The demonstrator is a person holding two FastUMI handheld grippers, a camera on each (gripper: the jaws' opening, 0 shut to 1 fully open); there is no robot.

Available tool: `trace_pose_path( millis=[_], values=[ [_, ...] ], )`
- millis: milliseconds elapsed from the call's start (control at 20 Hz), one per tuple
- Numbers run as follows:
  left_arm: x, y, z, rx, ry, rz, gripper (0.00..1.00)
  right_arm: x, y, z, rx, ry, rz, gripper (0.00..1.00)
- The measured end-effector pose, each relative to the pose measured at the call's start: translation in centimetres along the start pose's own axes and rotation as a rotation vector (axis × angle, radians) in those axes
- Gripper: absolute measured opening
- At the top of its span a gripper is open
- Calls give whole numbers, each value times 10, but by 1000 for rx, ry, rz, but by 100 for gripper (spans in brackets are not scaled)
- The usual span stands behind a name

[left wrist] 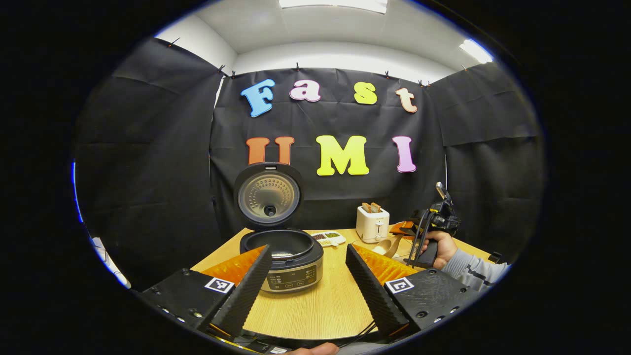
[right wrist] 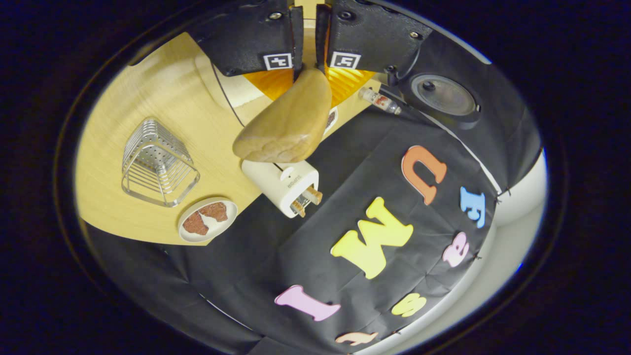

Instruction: Close the left gripper, press the button to open the rice cooker; take a wooden spoon from the chopstick holder with the right hand, scoop a spoonful of rice and pour it into the rice cooker, then put the wooden spoon back into the chopstick holder.

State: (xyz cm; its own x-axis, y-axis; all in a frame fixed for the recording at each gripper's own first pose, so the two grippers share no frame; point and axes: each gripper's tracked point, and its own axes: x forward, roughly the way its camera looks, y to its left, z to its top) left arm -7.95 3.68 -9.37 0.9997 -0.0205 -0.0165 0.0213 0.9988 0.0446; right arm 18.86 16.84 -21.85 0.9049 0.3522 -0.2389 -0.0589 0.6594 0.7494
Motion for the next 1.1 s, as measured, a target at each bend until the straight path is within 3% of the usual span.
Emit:
trace_pose_path(
  millis=[200,400,650,850,1100],
  values=[
    [0,4,-1,-13,9,12,96,-16,-1,20,157,-47,58,15],
    [-3,3,1,-35,8,14,96,-28,8,37,361,-59,164,14],
    [-11,9,14,-60,-31,25,96,-32,37,29,622,41,285,14],
    [-21,16,16,-54,-42,34,96,-40,75,26,637,72,348,14],
    [-31,35,20,-21,-47,68,96,-37,128,13,531,88,374,14]
  ],
)
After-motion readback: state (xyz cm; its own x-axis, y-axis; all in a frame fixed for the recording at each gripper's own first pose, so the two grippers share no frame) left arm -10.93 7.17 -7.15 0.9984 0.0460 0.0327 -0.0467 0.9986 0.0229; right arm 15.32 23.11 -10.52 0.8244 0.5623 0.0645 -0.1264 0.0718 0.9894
